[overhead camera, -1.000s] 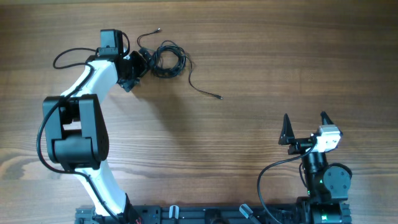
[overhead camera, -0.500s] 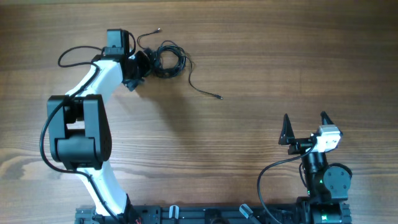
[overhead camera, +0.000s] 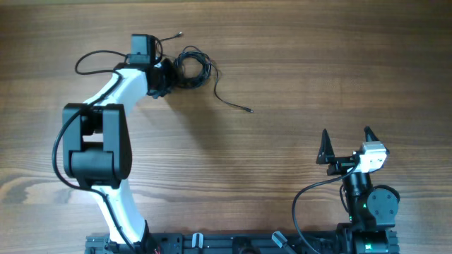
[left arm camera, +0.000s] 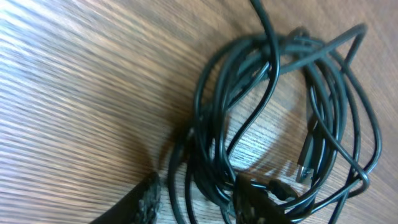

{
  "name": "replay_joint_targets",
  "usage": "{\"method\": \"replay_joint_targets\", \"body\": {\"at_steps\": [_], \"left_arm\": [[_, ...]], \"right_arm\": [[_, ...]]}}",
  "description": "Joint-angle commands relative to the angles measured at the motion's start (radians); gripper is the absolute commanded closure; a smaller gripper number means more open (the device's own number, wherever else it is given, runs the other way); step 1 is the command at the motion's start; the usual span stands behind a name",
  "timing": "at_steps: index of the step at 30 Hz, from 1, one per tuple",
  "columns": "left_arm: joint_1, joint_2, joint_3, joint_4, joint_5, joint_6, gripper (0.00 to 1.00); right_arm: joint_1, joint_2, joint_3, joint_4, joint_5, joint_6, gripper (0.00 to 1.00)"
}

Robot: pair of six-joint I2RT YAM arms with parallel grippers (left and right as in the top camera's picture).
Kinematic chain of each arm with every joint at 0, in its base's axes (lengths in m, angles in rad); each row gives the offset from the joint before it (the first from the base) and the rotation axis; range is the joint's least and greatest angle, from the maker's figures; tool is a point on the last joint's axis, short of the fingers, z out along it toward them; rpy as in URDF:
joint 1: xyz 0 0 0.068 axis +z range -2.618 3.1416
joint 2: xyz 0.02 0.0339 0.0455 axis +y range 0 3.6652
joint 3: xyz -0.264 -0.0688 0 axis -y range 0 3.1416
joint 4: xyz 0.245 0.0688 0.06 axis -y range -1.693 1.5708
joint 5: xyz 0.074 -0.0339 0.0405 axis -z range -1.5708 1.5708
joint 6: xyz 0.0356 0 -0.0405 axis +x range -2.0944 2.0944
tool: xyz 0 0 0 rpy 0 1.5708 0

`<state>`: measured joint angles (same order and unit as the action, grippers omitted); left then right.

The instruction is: Untangle cables

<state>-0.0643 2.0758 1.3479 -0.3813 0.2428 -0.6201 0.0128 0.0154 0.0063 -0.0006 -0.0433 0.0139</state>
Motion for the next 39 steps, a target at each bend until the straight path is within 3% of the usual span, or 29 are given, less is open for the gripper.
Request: {"method": "replay_joint_targets", "body": {"at_steps": [1, 5, 7, 8, 9, 21, 26, 39], "left_arm": [[-0.026, 0.016, 0.004, 0.001, -0.024, 0.006, 0.61], [-0.043, 0.016, 0.004, -0.004, -0.025, 0.007, 0.67], [-0.047, 0.016, 0.004, -0.015, -0.029, 0.006, 0.77], [-0.051, 0.016, 0.004, -0.029, -0.044, 0.006, 0.91], [-0.052, 0.016, 0.004, -0.040, -0.056, 0.006, 0.96], [-0.065, 0.016, 0.004, -0.209, -0.089, 0.025, 0.96], [-0.078, 0.008, 0.004, -0.245, -0.003, 0.172, 0.96], [-0.061, -0.220, 0.006, -0.294, 0.010, 0.161, 0.96]], "right_arm": [[0.006, -0.008, -0.001, 0.003, 0.017, 0.013, 0.00], [0.006, -0.008, -0.001, 0.003, 0.017, 0.013, 0.00], [0.006, -0.008, -0.001, 0.003, 0.017, 0.012, 0.00], [0.006, -0.008, -0.001, 0.003, 0.017, 0.013, 0.00], [0.006, -0.008, -0.001, 0.003, 0.017, 0.013, 0.00], [0.006, -0.008, -0.001, 0.003, 0.017, 0.012, 0.00], [0.006, -0.008, -0.001, 0.004, 0.017, 0.012, 0.00], [0.006, -0.008, -0.001, 0.003, 0.017, 0.012, 0.00]]}}
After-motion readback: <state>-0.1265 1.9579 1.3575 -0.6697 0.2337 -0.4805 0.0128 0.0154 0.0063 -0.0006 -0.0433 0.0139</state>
